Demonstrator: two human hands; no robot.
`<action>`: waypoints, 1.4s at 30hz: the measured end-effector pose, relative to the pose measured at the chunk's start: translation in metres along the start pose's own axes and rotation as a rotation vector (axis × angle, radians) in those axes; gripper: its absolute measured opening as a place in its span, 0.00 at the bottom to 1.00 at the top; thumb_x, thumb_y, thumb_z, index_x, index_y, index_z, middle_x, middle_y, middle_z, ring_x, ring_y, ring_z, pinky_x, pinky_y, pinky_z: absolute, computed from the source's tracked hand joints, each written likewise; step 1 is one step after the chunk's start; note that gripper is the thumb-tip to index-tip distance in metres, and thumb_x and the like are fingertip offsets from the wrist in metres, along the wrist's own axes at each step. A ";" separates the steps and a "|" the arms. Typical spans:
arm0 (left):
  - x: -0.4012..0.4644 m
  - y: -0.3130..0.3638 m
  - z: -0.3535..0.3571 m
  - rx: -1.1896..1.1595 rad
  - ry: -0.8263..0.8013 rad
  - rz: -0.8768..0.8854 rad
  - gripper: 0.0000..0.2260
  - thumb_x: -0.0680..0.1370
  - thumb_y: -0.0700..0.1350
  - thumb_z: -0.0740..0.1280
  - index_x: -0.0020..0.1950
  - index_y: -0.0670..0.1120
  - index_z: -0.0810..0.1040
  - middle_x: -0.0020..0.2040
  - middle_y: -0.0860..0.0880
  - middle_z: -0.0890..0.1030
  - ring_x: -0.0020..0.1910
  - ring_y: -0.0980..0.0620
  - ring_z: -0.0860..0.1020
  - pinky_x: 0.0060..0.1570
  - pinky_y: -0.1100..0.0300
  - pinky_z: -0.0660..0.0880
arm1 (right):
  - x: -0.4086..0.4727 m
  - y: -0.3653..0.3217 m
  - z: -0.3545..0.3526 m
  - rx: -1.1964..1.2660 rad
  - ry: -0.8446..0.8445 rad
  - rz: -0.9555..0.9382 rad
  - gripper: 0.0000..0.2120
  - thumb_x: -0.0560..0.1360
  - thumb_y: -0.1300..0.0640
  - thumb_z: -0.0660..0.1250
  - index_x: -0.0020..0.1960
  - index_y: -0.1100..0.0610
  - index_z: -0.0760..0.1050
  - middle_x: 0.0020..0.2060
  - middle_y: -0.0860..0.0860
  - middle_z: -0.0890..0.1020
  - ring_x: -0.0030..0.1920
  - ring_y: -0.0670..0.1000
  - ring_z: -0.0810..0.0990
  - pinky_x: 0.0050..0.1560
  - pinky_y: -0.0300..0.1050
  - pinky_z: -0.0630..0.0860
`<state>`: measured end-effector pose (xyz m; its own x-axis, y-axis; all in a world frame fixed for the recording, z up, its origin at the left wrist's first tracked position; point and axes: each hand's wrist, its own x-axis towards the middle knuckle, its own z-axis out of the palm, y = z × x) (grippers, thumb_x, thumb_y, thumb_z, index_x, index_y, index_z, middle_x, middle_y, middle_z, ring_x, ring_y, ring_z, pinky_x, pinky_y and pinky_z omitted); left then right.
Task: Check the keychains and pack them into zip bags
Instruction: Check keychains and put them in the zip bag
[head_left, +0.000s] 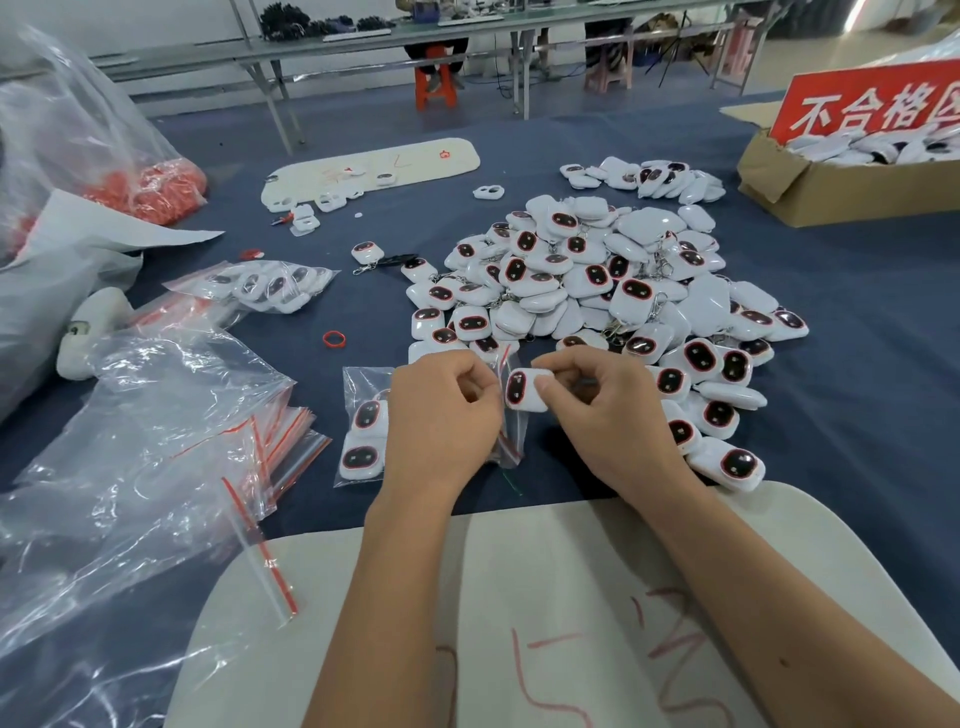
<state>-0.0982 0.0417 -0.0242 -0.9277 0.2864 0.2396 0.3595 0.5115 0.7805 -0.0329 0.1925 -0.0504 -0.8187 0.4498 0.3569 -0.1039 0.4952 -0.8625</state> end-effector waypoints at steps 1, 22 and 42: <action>0.000 0.001 -0.001 0.017 0.024 0.042 0.09 0.73 0.37 0.71 0.35 0.49 0.81 0.30 0.53 0.81 0.31 0.54 0.80 0.37 0.54 0.80 | 0.000 -0.001 0.001 0.002 -0.028 -0.006 0.05 0.78 0.60 0.73 0.48 0.50 0.85 0.32 0.46 0.82 0.34 0.44 0.77 0.42 0.46 0.78; -0.007 0.013 0.006 -0.194 0.220 0.295 0.07 0.74 0.35 0.71 0.39 0.45 0.80 0.32 0.53 0.79 0.33 0.52 0.77 0.33 0.68 0.71 | -0.011 -0.025 0.000 0.005 -0.379 -0.143 0.28 0.71 0.77 0.57 0.44 0.45 0.81 0.28 0.50 0.80 0.28 0.49 0.78 0.38 0.51 0.78; -0.008 0.021 0.049 -0.378 -0.001 -0.053 0.10 0.81 0.44 0.69 0.41 0.42 0.78 0.32 0.54 0.78 0.31 0.60 0.74 0.36 0.68 0.70 | 0.001 -0.012 0.002 -0.849 -0.164 -0.142 0.10 0.78 0.60 0.61 0.56 0.52 0.78 0.52 0.51 0.81 0.57 0.56 0.76 0.62 0.47 0.65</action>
<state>-0.0779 0.0895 -0.0378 -0.9438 0.2686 0.1924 0.2478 0.1903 0.9499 -0.0334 0.1856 -0.0409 -0.9077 0.2613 0.3283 0.1908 0.9539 -0.2319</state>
